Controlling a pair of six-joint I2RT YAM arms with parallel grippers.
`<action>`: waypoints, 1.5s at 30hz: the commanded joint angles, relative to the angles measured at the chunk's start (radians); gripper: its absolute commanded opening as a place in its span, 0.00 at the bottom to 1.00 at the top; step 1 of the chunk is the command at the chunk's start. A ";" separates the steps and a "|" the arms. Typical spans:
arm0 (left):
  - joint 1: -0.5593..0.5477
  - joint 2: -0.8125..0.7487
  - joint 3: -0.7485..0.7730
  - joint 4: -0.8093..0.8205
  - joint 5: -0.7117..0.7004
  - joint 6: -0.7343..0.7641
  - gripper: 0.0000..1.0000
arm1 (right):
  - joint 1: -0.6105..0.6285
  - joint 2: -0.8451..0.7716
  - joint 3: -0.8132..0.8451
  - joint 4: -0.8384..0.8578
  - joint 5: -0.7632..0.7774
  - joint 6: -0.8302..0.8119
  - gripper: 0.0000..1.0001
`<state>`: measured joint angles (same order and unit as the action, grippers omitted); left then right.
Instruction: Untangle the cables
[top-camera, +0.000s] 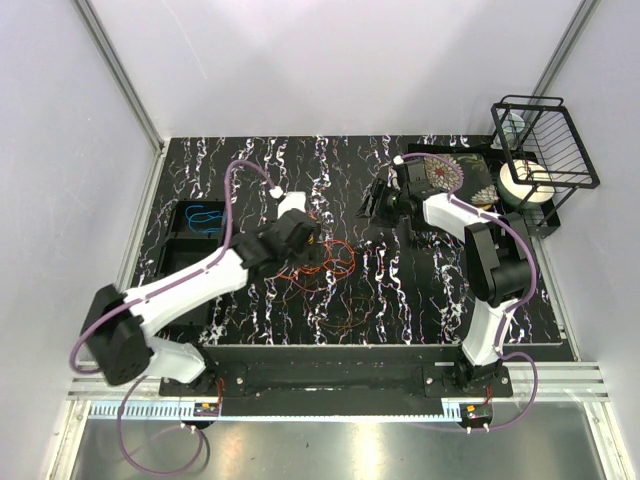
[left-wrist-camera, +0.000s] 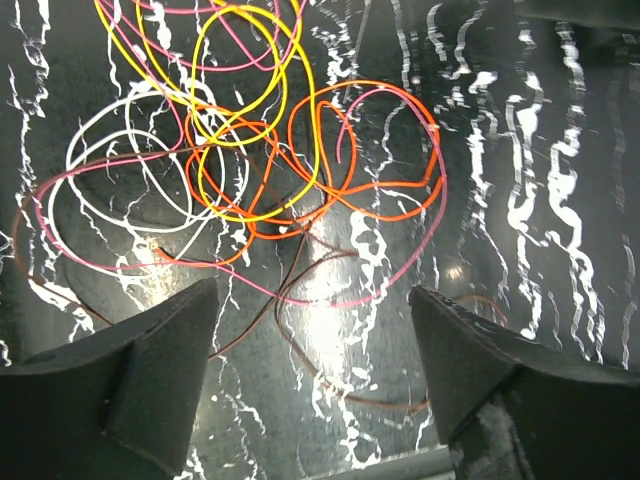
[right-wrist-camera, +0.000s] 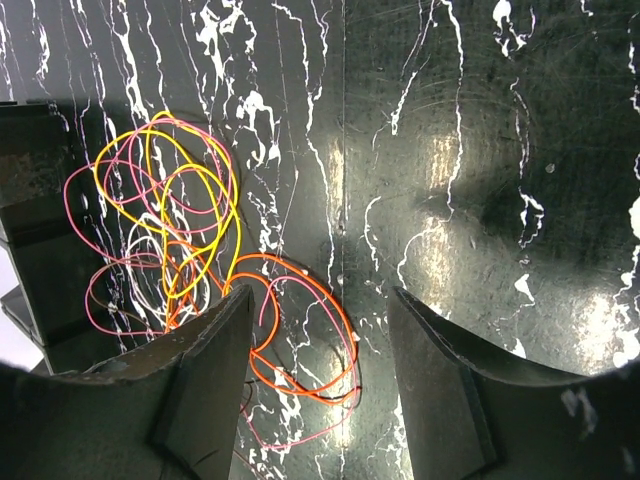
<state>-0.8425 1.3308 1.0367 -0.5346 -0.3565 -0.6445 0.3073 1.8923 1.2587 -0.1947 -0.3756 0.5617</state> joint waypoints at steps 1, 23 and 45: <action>0.000 0.085 0.075 -0.022 -0.070 -0.111 0.75 | -0.004 0.017 -0.008 0.058 0.035 0.007 0.62; 0.006 0.381 0.177 -0.045 -0.116 -0.210 0.24 | -0.014 0.068 -0.013 0.084 -0.014 0.023 0.61; 0.006 0.048 1.051 -0.489 -0.153 0.254 0.00 | -0.016 0.093 -0.012 0.098 -0.040 0.030 0.61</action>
<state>-0.8394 1.4097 1.9072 -0.9684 -0.5034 -0.6037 0.2974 1.9675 1.2411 -0.1329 -0.3874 0.5850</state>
